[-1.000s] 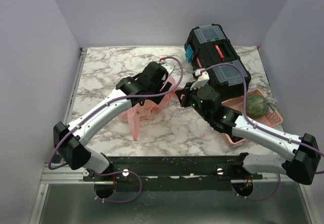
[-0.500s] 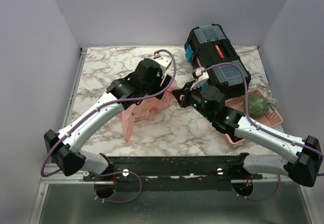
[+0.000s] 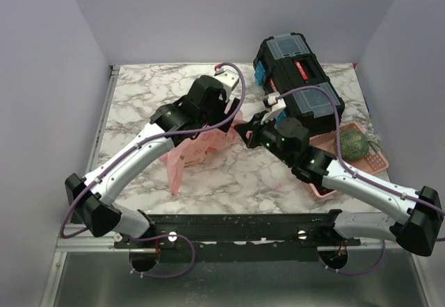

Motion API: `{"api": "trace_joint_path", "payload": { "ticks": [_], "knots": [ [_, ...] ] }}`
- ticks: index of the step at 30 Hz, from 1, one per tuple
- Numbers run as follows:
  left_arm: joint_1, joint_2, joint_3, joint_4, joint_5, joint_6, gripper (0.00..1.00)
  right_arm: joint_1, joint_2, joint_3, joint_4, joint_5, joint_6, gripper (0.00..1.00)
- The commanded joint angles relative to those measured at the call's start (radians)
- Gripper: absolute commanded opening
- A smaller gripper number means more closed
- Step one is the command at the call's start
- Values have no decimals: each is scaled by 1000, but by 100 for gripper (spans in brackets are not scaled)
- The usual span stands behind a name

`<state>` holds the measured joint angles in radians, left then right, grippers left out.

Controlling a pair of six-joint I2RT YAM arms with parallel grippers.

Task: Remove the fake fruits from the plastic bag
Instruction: Adjust the plastic bag at the center of the board.

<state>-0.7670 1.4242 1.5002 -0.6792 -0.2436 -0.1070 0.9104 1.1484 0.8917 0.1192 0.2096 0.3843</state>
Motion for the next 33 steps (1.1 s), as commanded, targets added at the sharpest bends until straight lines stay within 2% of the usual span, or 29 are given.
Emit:
{"api": "trace_joint_path", "payload": {
  "ticks": [1, 7, 12, 19, 22, 29, 33],
  "knots": [
    [2, -125, -50, 18, 84, -22, 84, 1, -27, -11, 28, -11, 2, 1],
    [2, -234, -172, 95, 175, 12, 88, 1, -29, -11, 32, -11, 0, 1],
    [1, -182, -139, 86, 144, 26, 92, 1, -34, -13, 33, -22, 7, 1],
    [2, -136, -106, 102, 135, 25, 92, 1, -43, -13, 28, -27, 13, 1],
    [2, -123, -104, 121, 79, 27, 92, 1, -45, -21, 36, -32, 19, 1],
    [7, -35, -74, 127, -32, 49, 86, 1, -46, -19, 35, -47, 23, 1],
    [25, 4, -44, 106, -49, 48, 73, 1, -56, -22, 33, -44, 22, 1]
  ]
}}
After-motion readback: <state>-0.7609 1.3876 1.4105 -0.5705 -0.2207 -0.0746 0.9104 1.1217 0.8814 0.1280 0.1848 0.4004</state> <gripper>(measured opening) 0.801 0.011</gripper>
